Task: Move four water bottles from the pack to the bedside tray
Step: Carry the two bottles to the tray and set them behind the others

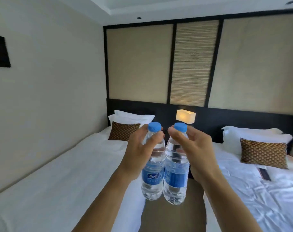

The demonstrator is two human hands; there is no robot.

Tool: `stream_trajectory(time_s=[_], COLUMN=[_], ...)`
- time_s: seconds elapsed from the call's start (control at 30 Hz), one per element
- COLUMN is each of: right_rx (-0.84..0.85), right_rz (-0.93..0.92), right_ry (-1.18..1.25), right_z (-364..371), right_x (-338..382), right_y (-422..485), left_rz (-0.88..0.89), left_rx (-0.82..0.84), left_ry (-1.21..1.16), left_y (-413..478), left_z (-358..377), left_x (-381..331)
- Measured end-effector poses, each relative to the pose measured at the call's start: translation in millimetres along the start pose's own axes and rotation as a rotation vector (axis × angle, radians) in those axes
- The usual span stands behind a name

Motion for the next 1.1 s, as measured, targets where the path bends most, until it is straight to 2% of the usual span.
stream_trajectory(time_s=[0.3, 0.47, 0.6, 0.83, 1.1], right_rx=[-0.247, -0.305, -0.322, -0.377, -0.395], right_rz=[-0.048, -0.028, 0.042, 0.070, 0.142], right_ry=[-0.104, -0.140, -0.110, -0.159, -0.211], right_z=[-127.7, -213.8, -281.9, -383.2, -481.0], right_x=[-118.7, -220.7, -290.1, -403.7, -572.9], right_y=[221.8, 342.3, 459.9, 663.4, 843.4], left_rz=[0.001, 0.015, -0.044, 0.052, -0.026], left_rx=[0.237, 0.332, 0.414, 0.410, 0.448], left_ry=[-0.151, -0.168, -0.180, -0.006, -0.009], left_y=[260.5, 384.1, 498.8, 704.5, 899.8], left_z=[175.7, 285.3, 365.1, 464.3, 590.7], left_x=[121.8, 207.1, 265.1, 340.7, 482.4])
Point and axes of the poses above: each hand's wrist, its own y-axis towards the middle knuckle, its own z-axis out of the palm, x = y × z, the point moved 8 cm from there along y, towards the middle knuckle, and after that the axes turned 13 degrees about y, right-handed, at the moved point
